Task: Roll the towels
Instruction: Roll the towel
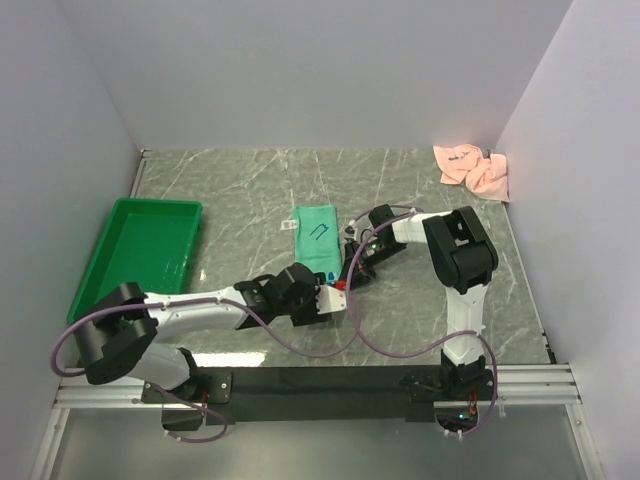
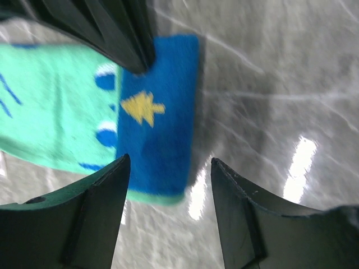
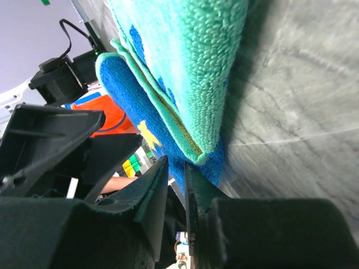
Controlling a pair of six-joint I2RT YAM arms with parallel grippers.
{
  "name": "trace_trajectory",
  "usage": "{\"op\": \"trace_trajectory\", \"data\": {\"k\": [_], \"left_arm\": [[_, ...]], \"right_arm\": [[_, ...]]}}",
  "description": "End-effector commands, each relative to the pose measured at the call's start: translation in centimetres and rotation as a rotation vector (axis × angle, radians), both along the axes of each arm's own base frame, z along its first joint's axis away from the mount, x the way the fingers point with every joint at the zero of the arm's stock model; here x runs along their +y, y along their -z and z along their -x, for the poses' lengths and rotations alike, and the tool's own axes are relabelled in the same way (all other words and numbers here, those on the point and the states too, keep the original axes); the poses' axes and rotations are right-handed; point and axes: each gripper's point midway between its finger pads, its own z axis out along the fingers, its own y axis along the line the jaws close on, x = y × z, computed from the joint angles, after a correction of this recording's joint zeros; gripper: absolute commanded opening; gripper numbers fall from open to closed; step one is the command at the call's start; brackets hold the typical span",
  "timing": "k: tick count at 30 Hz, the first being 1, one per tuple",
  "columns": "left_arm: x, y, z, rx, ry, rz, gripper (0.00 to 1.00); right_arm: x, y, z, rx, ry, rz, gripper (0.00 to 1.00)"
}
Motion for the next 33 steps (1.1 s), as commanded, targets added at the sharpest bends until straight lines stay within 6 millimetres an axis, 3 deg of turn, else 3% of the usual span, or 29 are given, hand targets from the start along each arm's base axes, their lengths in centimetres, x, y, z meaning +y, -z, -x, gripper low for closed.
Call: {"op": "trace_trajectory", "data": {"k": [1,6,13,20,23,27,28,31,32,33], "left_arm": [[-2.1,-1.7,-1.7,-0.145,-0.002,0.060,0.65],[-2.5,0.3,-1.0,-0.126,0.052,0.016,0.61],[-1.0,4.0,-1.4,-0.099,0.038,-0.103,0.53],[-0.4,4.9,-1.3,0.089,0.014,-0.130,0.19],[-0.3,4.8,0.1,0.189,0.049,-0.122,0.06],[0.1,4.7,1.7,0.300,0.080,-0.123,0.01],[0.1,4.6,2.4,0.347,0.096,-0.123,0.01],[0.4,4.7,3.6,0.449,0.103,-0.129,0.01],[0.1,4.4,3.5,0.469,0.107,-0.117,0.01],[0.3,4.6,3.3,0.499,0.096,-0.118,0.01]], "right_arm": [[-0.1,1.4,-0.9,-0.056,-0.018,0.048,0.24],[0.1,1.2,-0.9,-0.038,-0.014,0.037,0.24],[0.2,1.2,-0.8,-0.019,-0.011,0.031,0.23],[-0.1,-0.1,-1.6,-0.006,0.016,0.015,0.21],[-0.6,-2.2,-3.6,-0.044,0.038,0.013,0.31],[-2.0,-6.7,-8.4,-0.207,0.110,0.015,0.52],[-3.2,-7.7,-10.3,-0.264,0.155,0.039,0.54],[-5.7,-10.7,-13.4,-0.453,0.236,0.108,0.65],[-7.7,-11.0,-15.2,-0.529,0.294,0.172,0.68],[-8.7,-12.8,-15.8,-0.603,0.324,0.191,0.77]]}}
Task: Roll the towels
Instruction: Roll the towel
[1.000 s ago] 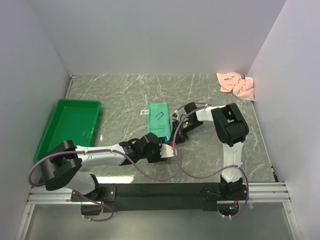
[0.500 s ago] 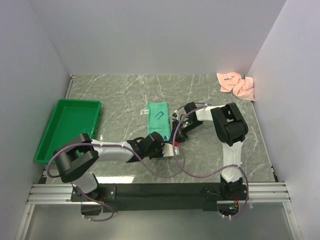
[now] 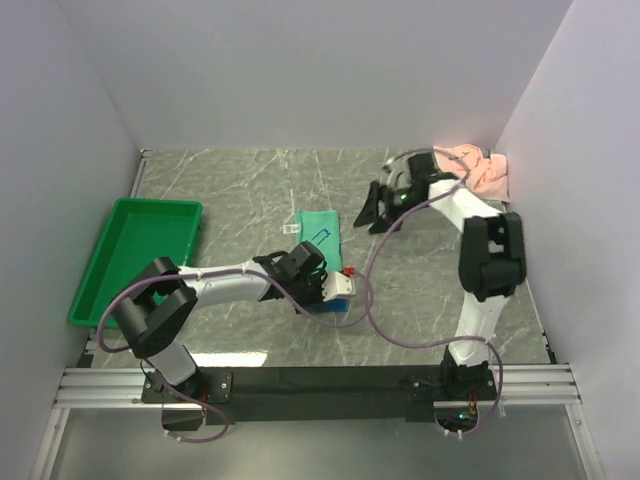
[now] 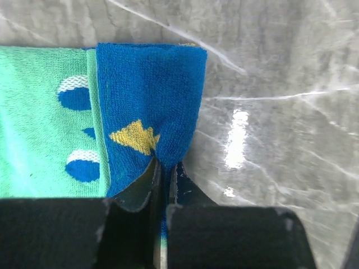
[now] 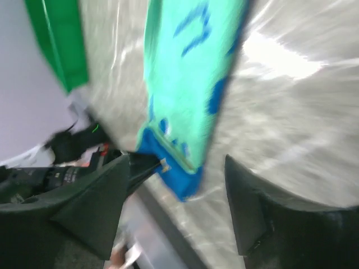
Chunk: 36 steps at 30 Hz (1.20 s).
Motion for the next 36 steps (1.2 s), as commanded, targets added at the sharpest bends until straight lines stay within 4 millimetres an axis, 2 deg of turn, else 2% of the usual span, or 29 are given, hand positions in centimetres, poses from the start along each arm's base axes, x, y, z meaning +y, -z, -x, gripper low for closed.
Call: {"op": "trace_trajectory", "data": {"k": [1,2,3,5,6,7,8,9,11,12,13,14,15,16,17,18,19,20,22,24,25,26,27,29,30,32,33,36], "left_arm": [[1.1,1.0,3.4,0.261,0.022,-0.045,0.01],[1.2,0.9,3.9,0.309,0.025,-0.043,0.01],[1.5,1.4,3.6,0.340,0.008,-0.053,0.01],[1.2,0.9,3.5,0.388,0.003,-0.041,0.01],[1.5,1.4,3.2,0.418,-0.014,-0.047,0.01],[1.0,1.1,2.6,0.425,-0.021,-0.038,0.01],[1.0,1.1,2.3,0.441,-0.033,-0.041,0.01],[1.3,1.7,2.3,0.488,-0.049,-0.055,0.01],[0.8,1.5,1.4,0.519,-0.075,-0.046,0.01],[1.3,2.2,1.5,0.571,-0.094,-0.065,0.01],[0.9,2.0,0.8,0.574,-0.102,-0.058,0.01],[1.3,2.8,0.5,0.606,-0.125,-0.071,0.01],[1.3,2.8,0.3,0.626,-0.126,-0.067,0.01],[1.2,2.6,-0.1,0.640,-0.134,-0.067,0.01],[1.6,3.3,-0.3,0.672,-0.150,-0.077,0.01],[1.7,3.5,-0.4,0.693,-0.151,-0.082,0.01],[1.6,3.3,-0.7,0.709,-0.156,-0.080,0.02],[1.9,4.0,-0.8,0.741,-0.167,-0.088,0.02],[1.5,4.0,-1.5,0.760,-0.159,-0.083,0.02],[1.8,4.6,-1.7,0.798,-0.173,-0.102,0.03],[1.6,4.5,-2.2,0.797,-0.177,-0.093,0.03],[1.8,4.8,-2.2,0.808,-0.185,-0.097,0.04],[1.8,5.0,-2.4,0.806,-0.192,-0.102,0.04],[2.1,5.4,-2.3,0.825,-0.197,-0.111,0.06],[2.1,5.4,-2.1,0.835,-0.198,-0.118,0.06],[2.2,5.8,-2.0,0.850,-0.207,-0.126,0.07],[2.1,5.8,-2.0,0.861,-0.208,-0.125,0.07],[2.1,6.2,-1.9,0.887,-0.222,-0.132,0.08]], "right_arm": [[-4.4,-6.2,-4.3,-0.309,0.139,0.135,0.79],[-5.9,-6.8,-5.1,-0.360,0.181,0.175,0.80],[-6.6,-8.6,-5.1,-0.420,0.204,0.193,0.81],[-8.3,-10.1,-5.7,-0.520,0.250,0.279,0.81],[-9.2,-12.7,-5.5,-0.613,0.286,0.312,0.82],[-10.1,-12.5,-5.1,-0.648,0.302,0.360,0.82],[-11.0,-13.8,-5.6,-0.726,0.345,0.394,0.92],[-12.6,-15.6,-5.3,-0.793,0.411,0.454,0.94],[-13.5,-16.1,-4.5,-0.824,0.414,0.509,0.95],[-14.0,-16.6,-4.0,-0.827,0.422,0.534,0.95],[-13.9,-17.4,-3.8,-0.853,0.380,0.545,0.95],[-13.9,-16.8,-2.9,-0.812,0.345,0.551,0.96],[-13.9,-17.4,-2.2,-0.821,0.326,0.522,0.98],[-12.5,-18.1,-0.9,-0.841,0.235,0.402,0.98],[-13.2,-18.9,-0.2,-0.857,0.247,0.393,0.98],[-12.9,-19.3,0.5,-0.866,0.221,0.378,0.98],[-11.9,-19.9,1.6,-0.915,0.124,0.341,0.97],[-11.1,-19.4,3.3,-0.896,0.050,0.310,0.96],[-10.2,-18.9,6.1,-0.977,-0.091,0.299,0.96],[-8.9,-16.6,8.8,-0.988,-0.197,0.345,0.96],[-8.6,-15.7,9.5,-1.023,-0.258,0.379,0.96],[-7.2,-14.9,10.6,-1.052,-0.325,0.390,0.96],[-6.7,-13.7,11.9,-1.067,-0.359,0.392,0.96],[-5.1,-13.0,13.0,-1.120,-0.407,0.369,0.95],[-3.8,-11.5,14.3,-1.125,-0.467,0.353,0.93],[-2.0,-10.6,14.6,-1.172,-0.526,0.338,0.92],[-0.5,-9.0,15.4,-1.163,-0.593,0.339,0.91],[2.0,-7.1,15.0,-1.160,-0.660,0.322,0.89]]}}
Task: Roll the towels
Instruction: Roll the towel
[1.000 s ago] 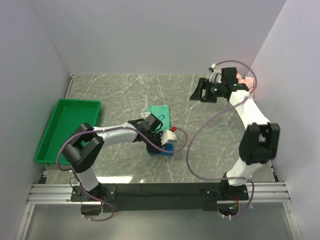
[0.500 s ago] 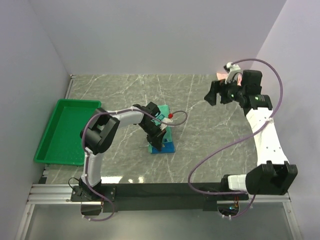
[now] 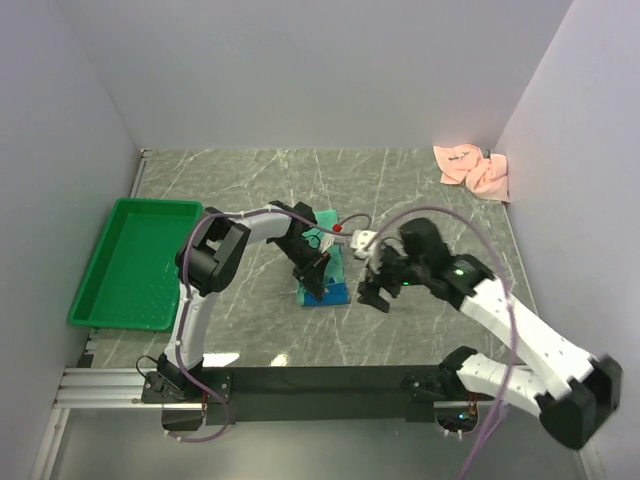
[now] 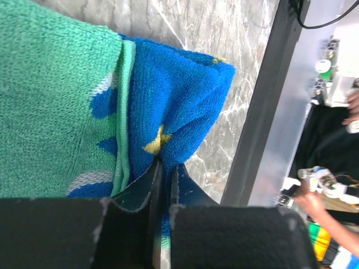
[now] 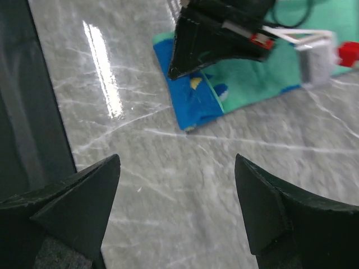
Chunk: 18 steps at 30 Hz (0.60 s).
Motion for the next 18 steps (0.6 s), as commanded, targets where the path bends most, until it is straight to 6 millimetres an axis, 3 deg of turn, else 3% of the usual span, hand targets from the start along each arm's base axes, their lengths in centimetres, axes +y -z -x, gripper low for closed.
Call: {"op": "trace_trajectory", "data": {"k": [1,8,16,17,18], "left_arm": [[2.7,6.0,-0.3,-0.050,0.040,-0.176,0.07],[4.2,6.3,-0.4,-0.018,-0.001,-0.205,0.07],[4.3,6.8,0.0,0.017,-0.024,-0.222,0.07],[4.4,6.8,0.0,0.015,-0.027,-0.229,0.07],[4.5,6.9,0.0,0.018,-0.034,-0.233,0.07]], "right_arm": [[3.2,1.2,-2.2,-0.100,-0.049,0.031,0.88],[7.5,7.2,-2.4,-0.128,-0.152,0.155,0.84],[8.9,11.0,-3.3,-0.162,-0.178,0.222,0.79],[8.6,12.4,-3.1,-0.134,-0.190,0.260,0.75],[9.1,12.1,-3.4,-0.144,-0.198,0.276,0.71]]}}
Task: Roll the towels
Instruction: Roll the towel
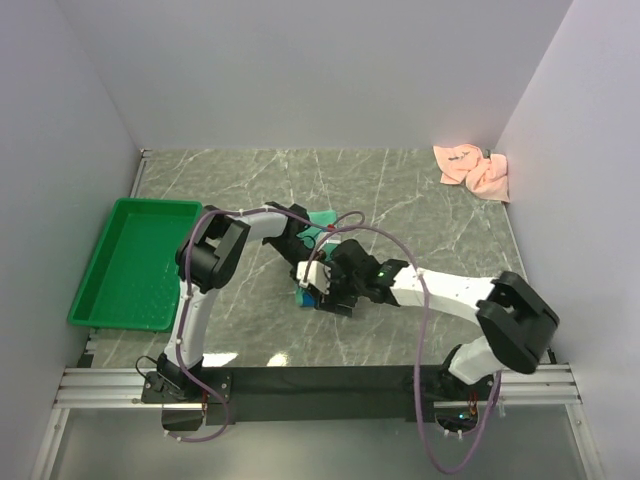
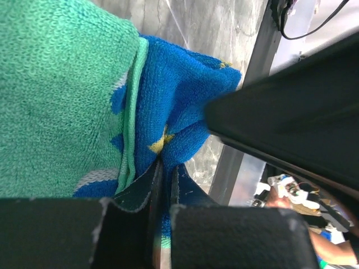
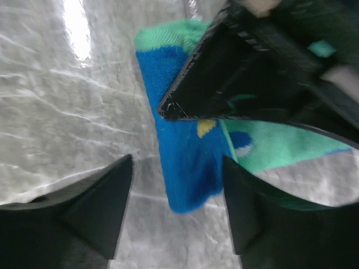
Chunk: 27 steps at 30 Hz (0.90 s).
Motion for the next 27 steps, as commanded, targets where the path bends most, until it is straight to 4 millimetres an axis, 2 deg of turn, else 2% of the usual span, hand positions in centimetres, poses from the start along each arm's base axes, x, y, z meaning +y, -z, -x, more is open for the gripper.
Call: {"op": "trace_trajectory", "data": {"k": [1,2,3,4,5,7,8,9,11,13,14,16,17,21,27], "left_arm": [[4.1,6.9,0.1,-0.080,0.047,-0.235,0.07],[4.2,6.9,0.1,-0.080,0.044,-0.237,0.07],[4.3,7.0,0.0,-0.077,0.034,-0.246,0.06],[4.4,6.9,0.1,-0.068,0.029,-0.250,0.06],[4.7,6.9,0.0,-0.062,0.020,-0.253,0.06],[5.2,7.2,-0.2,-0.067,0.001,-0.290,0.05],[5.4,7.2,-0.2,-0.065,-0.007,-0.293,0.04],[5.8,7.3,0.0,-0.057,-0.017,-0.315,0.04],[6.3,7.0,0.1,-0.046,-0.032,-0.317,0.03],[7.3,7.2,0.8,-0.031,-0.052,-0.342,0.02],[7.8,6.8,0.6,-0.033,-0.070,-0.340,0.02],[9.4,7.2,1.6,-0.012,-0.083,-0.373,0.02],[10.4,7.1,1.3,-0.016,-0.108,-0.391,0.02],[11.9,6.3,-0.6,-0.030,-0.154,-0.375,0.07],[13.1,5.1,-3.5,-0.105,-0.201,-0.335,0.25]], "right_arm": [[1.5,0.3,-1.3,-0.058,-0.030,0.030,0.68],[1.2,1.4,-1.0,-0.020,-0.037,0.071,0.61],[1.8,0.9,-1.1,-0.018,-0.055,0.066,0.56],[1.9,1.2,-1.0,-0.004,-0.066,0.080,0.54],[1.6,2.0,-0.6,0.026,-0.078,0.114,0.47],[2.1,2.1,-0.6,0.040,-0.104,0.131,0.41],[1.9,2.9,-0.3,0.066,-0.111,0.164,0.33],[2.6,2.5,-0.7,0.062,-0.115,0.157,0.29],[3.2,2.9,-0.7,0.083,-0.120,0.169,0.19],[4.9,2.0,-1.0,0.084,-0.128,0.128,0.18],[5.4,2.5,-0.9,0.095,-0.133,0.131,0.17],[6.7,2.1,-0.9,0.098,-0.140,0.112,0.15],[7.5,2.2,-0.4,0.106,-0.156,0.100,0.14],[8.8,2.6,1.2,0.173,-0.173,0.070,0.14],[9.0,3.5,3.5,0.343,-0.157,0.073,0.01]]}}
